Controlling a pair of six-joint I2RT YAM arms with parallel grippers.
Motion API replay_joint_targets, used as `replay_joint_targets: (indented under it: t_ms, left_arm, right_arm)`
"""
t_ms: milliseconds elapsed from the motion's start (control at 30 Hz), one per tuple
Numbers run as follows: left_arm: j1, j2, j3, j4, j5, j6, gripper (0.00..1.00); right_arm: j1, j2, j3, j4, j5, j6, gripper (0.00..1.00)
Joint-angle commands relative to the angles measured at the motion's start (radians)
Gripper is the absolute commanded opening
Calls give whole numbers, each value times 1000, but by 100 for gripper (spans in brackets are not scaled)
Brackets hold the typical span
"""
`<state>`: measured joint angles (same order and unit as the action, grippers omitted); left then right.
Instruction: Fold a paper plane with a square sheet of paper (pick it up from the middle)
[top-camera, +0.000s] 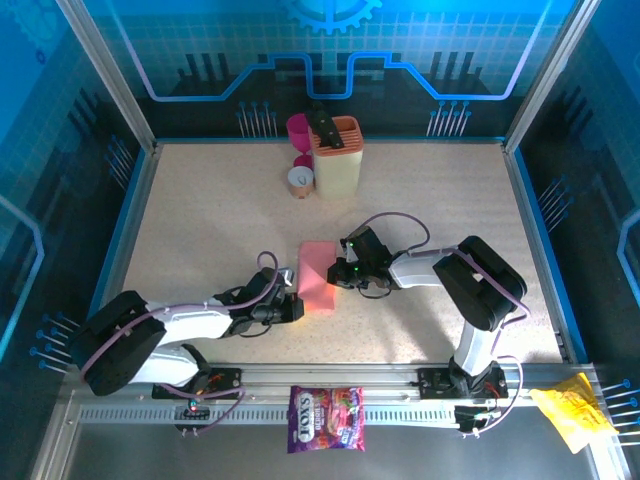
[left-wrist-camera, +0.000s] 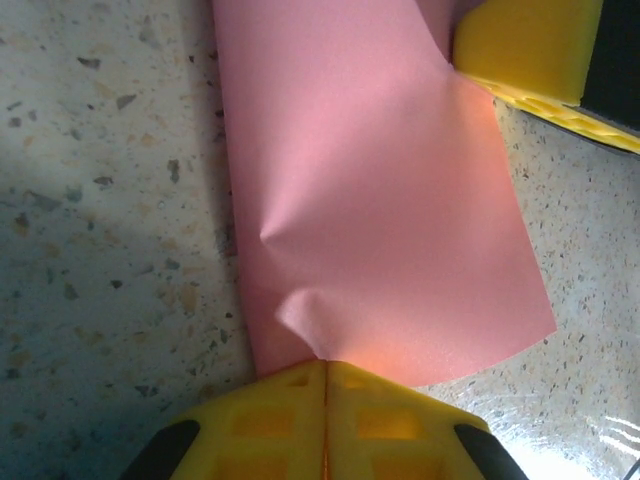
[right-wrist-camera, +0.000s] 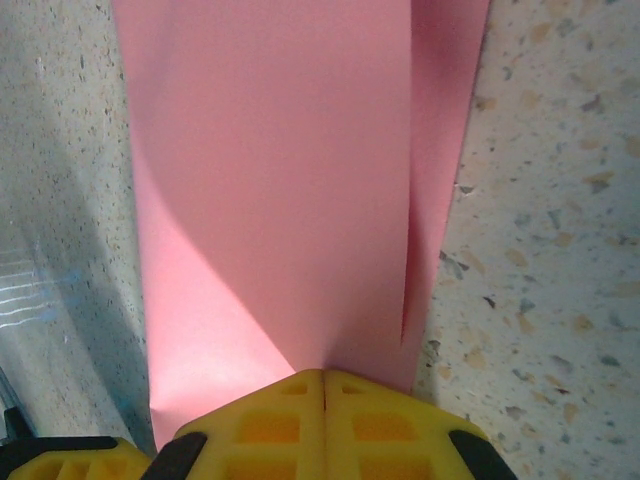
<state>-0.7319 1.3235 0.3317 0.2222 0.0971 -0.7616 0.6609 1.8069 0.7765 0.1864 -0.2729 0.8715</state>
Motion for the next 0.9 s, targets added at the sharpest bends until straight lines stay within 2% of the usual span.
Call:
replay_joint_targets:
  t_ms: [0, 100, 200, 333, 467, 667, 867]
  left_arm:
    - [-8, -72, 10, -96, -35, -15, 10]
    - [2, -138, 81, -163, -70, 4, 11]
    - [60, -129, 151, -170, -48, 20, 11]
    - [163, -10, 232, -104, 27, 51, 10]
    - [210, 121, 316, -69, 38, 128, 7]
    - [243, 261, 416, -42, 77, 197, 7]
    - [262, 340, 461, -37, 97, 217, 7]
  right_arm:
    - [19, 134, -76, -196, 143, -18, 0]
    - [19, 132, -79, -196, 144, -19, 0]
    - [19, 135, -78, -194, 143, -18, 0]
    - [20, 141, -75, -192, 141, -19, 0]
    - [20, 144, -74, -189, 139, -26, 0]
    - [20, 137, -79, -194, 144, -38, 0]
    - [20, 140, -79, -194, 144, -51, 0]
